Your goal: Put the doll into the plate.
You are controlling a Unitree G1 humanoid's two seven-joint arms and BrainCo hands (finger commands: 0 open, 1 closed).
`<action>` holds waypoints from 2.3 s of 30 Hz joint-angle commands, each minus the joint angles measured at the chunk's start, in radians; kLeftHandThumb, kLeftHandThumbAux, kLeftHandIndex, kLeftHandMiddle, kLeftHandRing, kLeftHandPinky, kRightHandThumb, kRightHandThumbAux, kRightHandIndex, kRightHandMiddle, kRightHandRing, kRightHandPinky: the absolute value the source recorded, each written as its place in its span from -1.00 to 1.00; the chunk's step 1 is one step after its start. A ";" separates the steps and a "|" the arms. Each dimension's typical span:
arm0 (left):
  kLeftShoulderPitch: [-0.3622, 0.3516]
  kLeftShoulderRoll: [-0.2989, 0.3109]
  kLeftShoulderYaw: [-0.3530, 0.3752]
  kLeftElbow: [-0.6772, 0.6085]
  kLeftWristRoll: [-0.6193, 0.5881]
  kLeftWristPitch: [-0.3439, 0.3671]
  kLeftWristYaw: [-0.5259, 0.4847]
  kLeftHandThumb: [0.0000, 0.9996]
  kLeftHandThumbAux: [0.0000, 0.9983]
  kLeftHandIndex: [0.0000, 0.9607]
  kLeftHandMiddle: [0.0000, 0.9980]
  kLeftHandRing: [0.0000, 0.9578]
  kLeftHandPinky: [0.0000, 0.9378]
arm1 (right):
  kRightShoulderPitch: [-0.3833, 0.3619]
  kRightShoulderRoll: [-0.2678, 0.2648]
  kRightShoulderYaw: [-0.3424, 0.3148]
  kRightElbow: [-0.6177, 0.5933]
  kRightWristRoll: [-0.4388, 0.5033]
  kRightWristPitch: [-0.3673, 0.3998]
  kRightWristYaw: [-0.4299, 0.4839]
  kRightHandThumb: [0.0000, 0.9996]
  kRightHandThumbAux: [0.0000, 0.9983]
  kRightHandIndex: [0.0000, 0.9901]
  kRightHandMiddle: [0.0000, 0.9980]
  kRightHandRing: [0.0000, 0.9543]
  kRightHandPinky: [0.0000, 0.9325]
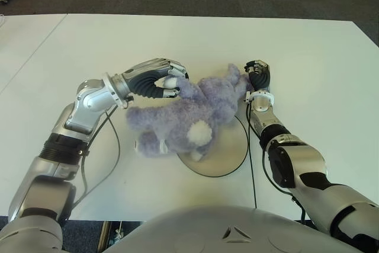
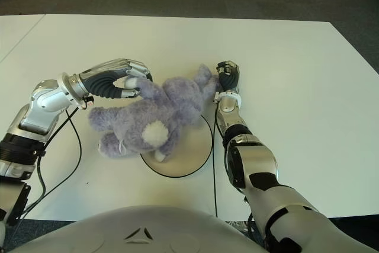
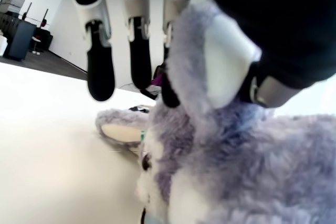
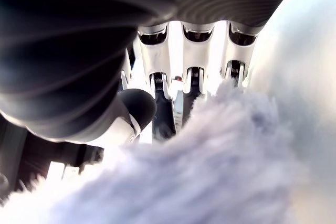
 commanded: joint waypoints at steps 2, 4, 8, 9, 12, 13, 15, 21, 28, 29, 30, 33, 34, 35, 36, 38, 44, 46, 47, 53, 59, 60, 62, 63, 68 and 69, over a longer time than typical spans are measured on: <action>0.006 -0.026 0.011 0.008 0.006 -0.029 0.012 -0.07 0.02 0.41 0.57 0.60 0.61 | 0.181 0.065 -0.002 0.111 0.008 0.098 0.023 0.66 0.39 -0.16 -0.08 -0.13 -0.10; 0.007 -0.029 0.014 0.010 0.011 -0.035 0.015 -0.12 0.02 0.43 0.59 0.62 0.63 | 0.181 0.065 -0.002 0.111 0.007 0.100 0.023 0.66 0.39 -0.16 -0.09 -0.13 -0.08; 0.007 -0.033 0.018 0.014 0.014 -0.044 0.015 -0.15 0.02 0.46 0.60 0.65 0.67 | 0.180 0.065 -0.001 0.112 0.006 0.103 0.021 0.66 0.39 -0.16 -0.09 -0.13 -0.05; 0.007 -0.034 0.018 0.014 0.015 -0.045 0.014 -0.16 0.02 0.46 0.60 0.65 0.68 | 0.180 0.065 -0.001 0.112 0.005 0.103 0.021 0.66 0.39 -0.16 -0.09 -0.14 -0.06; 0.006 -0.039 0.020 0.020 0.022 -0.053 0.017 -0.19 0.02 0.46 0.61 0.66 0.68 | 0.179 0.065 -0.002 0.112 0.007 0.103 0.023 0.66 0.39 -0.16 -0.09 -0.11 -0.02; 0.006 -0.040 0.021 0.021 0.024 -0.054 0.017 -0.21 0.01 0.46 0.61 0.67 0.68 | 0.179 0.065 -0.002 0.112 0.007 0.103 0.024 0.66 0.39 -0.16 -0.09 -0.11 -0.02; 0.008 -0.040 0.023 0.019 0.030 -0.055 0.019 -0.25 -0.01 0.47 0.62 0.67 0.68 | 0.179 0.065 -0.003 0.112 0.008 0.102 0.025 0.66 0.39 -0.16 -0.09 -0.11 -0.03; 0.010 -0.041 0.027 0.016 0.059 -0.061 0.030 -0.35 -0.06 0.48 0.63 0.69 0.69 | 0.179 0.064 -0.004 0.112 0.009 0.105 0.029 0.66 0.39 -0.16 -0.09 -0.12 -0.07; 0.009 -0.045 0.033 0.020 0.079 -0.070 0.039 -0.37 -0.07 0.52 0.65 0.71 0.73 | 0.179 0.062 -0.001 0.112 0.005 0.104 0.026 0.66 0.39 -0.16 -0.08 -0.11 -0.07; 0.008 -0.046 0.033 0.022 0.080 -0.074 0.042 -0.37 -0.07 0.52 0.65 0.71 0.74 | 0.178 0.062 0.000 0.112 0.004 0.104 0.025 0.66 0.39 -0.16 -0.08 -0.11 -0.07; 0.008 -0.046 0.033 0.023 0.081 -0.077 0.044 -0.36 -0.06 0.55 0.66 0.72 0.75 | 0.178 0.062 0.001 0.112 0.003 0.105 0.024 0.66 0.39 -0.16 -0.09 -0.13 -0.09; 0.005 -0.052 0.029 0.022 0.080 -0.085 0.050 -0.35 -0.06 0.57 0.67 0.73 0.74 | 0.178 0.061 0.003 0.113 0.001 0.106 0.022 0.66 0.39 -0.16 -0.09 -0.15 -0.09; 0.005 -0.053 0.028 0.022 0.080 -0.087 0.052 -0.35 -0.06 0.57 0.68 0.73 0.74 | 0.178 0.061 0.003 0.113 0.000 0.107 0.022 0.66 0.39 -0.16 -0.09 -0.15 -0.09; 0.003 -0.059 0.025 0.018 0.081 -0.087 0.054 -0.35 -0.07 0.58 0.68 0.73 0.74 | 0.178 0.061 0.004 0.113 0.000 0.108 0.021 0.66 0.39 -0.16 -0.09 -0.15 -0.08; 0.002 -0.064 0.023 0.015 0.081 -0.087 0.056 -0.35 -0.07 0.58 0.68 0.73 0.74 | 0.178 0.061 0.004 0.113 -0.001 0.108 0.021 0.66 0.39 -0.16 -0.09 -0.15 -0.07; 0.000 -0.076 0.019 0.007 0.081 -0.085 0.060 -0.36 -0.08 0.57 0.68 0.73 0.72 | 0.178 0.061 0.005 0.113 -0.002 0.109 0.019 0.66 0.39 -0.16 -0.09 -0.13 -0.04; -0.010 -0.128 -0.005 -0.024 0.082 -0.058 0.064 -0.42 -0.14 0.53 0.67 0.70 0.64 | 0.179 0.060 0.012 0.113 -0.009 0.108 0.014 0.66 0.39 -0.16 -0.08 -0.07 -0.01; -0.025 -0.158 -0.020 -0.032 0.095 -0.048 0.069 -0.43 -0.13 0.51 0.66 0.69 0.63 | 0.179 0.060 0.014 0.113 -0.012 0.109 0.013 0.66 0.39 -0.16 -0.08 -0.06 0.00; -0.039 -0.186 -0.035 -0.034 0.106 -0.040 0.076 -0.42 -0.13 0.51 0.66 0.69 0.63 | 0.178 0.059 0.018 0.113 -0.016 0.112 0.009 0.66 0.39 -0.16 -0.08 -0.05 0.01; -0.076 -0.272 -0.069 -0.031 0.100 -0.028 0.087 -0.38 -0.06 0.46 0.63 0.65 0.56 | 0.175 0.055 0.040 0.115 -0.041 0.133 -0.015 0.66 0.39 -0.16 -0.08 -0.02 0.06; -0.074 -0.291 -0.088 -0.039 0.025 -0.036 0.041 -0.24 0.04 0.39 0.58 0.57 0.58 | 0.169 0.049 0.057 0.116 -0.061 0.145 -0.031 0.67 0.38 -0.16 -0.06 0.11 0.14; -0.070 -0.291 -0.093 -0.048 0.014 -0.029 0.030 -0.24 0.04 0.39 0.58 0.57 0.58 | 0.165 0.050 0.054 0.115 -0.057 0.146 -0.026 0.67 0.38 -0.16 -0.06 0.12 0.15; -0.065 -0.289 -0.098 -0.060 0.002 -0.016 0.016 -0.26 0.03 0.39 0.58 0.57 0.59 | 0.161 0.053 0.048 0.114 -0.050 0.149 -0.019 0.67 0.38 -0.16 -0.06 0.15 0.20; -0.063 -0.288 -0.099 -0.065 -0.002 -0.010 0.011 -0.27 0.02 0.39 0.59 0.58 0.58 | 0.160 0.054 0.046 0.114 -0.047 0.150 -0.017 0.67 0.38 -0.16 -0.06 0.17 0.23; -0.059 -0.285 -0.108 -0.091 -0.016 0.020 -0.008 -0.11 0.06 0.33 0.53 0.53 0.47 | 0.164 0.073 0.030 0.103 -0.024 0.122 -0.015 0.68 0.38 -0.16 -0.04 0.34 0.45; -0.058 -0.286 -0.110 -0.095 -0.021 0.025 -0.012 -0.11 0.06 0.33 0.53 0.53 0.47 | 0.166 0.079 0.028 0.098 -0.020 0.111 -0.020 0.68 0.38 -0.16 -0.04 0.35 0.47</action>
